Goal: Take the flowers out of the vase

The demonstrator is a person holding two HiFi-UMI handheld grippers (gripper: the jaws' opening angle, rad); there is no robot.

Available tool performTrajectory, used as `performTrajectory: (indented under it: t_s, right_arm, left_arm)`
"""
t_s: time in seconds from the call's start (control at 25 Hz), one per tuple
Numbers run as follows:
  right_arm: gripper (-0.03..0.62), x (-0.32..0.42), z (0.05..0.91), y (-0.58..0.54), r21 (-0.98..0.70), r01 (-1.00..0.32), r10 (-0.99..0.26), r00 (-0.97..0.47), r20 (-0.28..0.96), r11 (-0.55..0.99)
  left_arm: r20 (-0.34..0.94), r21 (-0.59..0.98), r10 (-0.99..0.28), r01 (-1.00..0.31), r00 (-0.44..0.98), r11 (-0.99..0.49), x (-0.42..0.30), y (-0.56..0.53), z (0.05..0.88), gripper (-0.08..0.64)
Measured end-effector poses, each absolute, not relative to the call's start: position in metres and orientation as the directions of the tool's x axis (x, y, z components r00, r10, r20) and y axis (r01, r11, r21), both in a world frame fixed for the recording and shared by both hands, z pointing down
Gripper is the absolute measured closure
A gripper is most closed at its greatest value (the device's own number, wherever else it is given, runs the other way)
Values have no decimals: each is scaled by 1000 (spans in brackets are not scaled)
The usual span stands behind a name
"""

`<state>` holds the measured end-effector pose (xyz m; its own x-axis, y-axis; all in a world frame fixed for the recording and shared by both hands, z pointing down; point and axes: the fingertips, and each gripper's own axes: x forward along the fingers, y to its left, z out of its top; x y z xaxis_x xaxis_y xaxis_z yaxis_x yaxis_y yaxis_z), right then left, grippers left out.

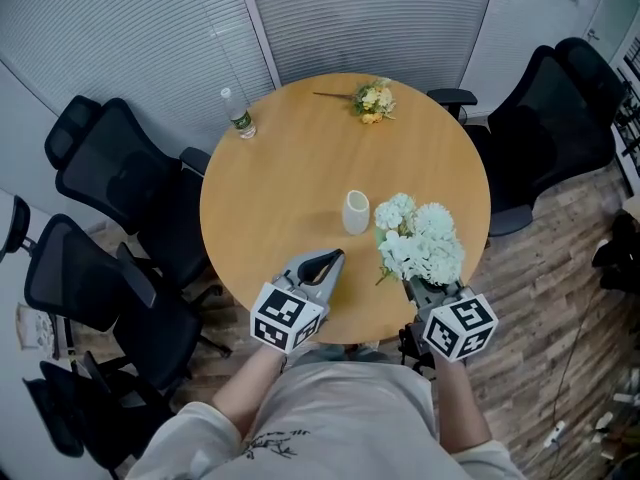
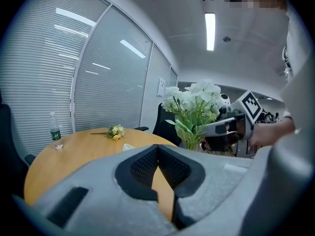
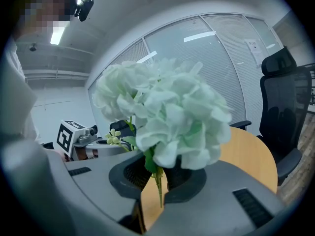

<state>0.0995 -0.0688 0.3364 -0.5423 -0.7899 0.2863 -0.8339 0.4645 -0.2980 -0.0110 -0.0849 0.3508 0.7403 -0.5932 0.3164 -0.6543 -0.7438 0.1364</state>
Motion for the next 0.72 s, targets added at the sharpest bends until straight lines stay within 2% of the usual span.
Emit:
performTrajectory:
  t_s: [0.72]
  right_arm:
    - [545, 97, 328, -69, -296, -829, -793, -549, 263, 475]
  left_arm:
    - [320, 120, -598, -658, 735, -744, -10, -87, 348, 551]
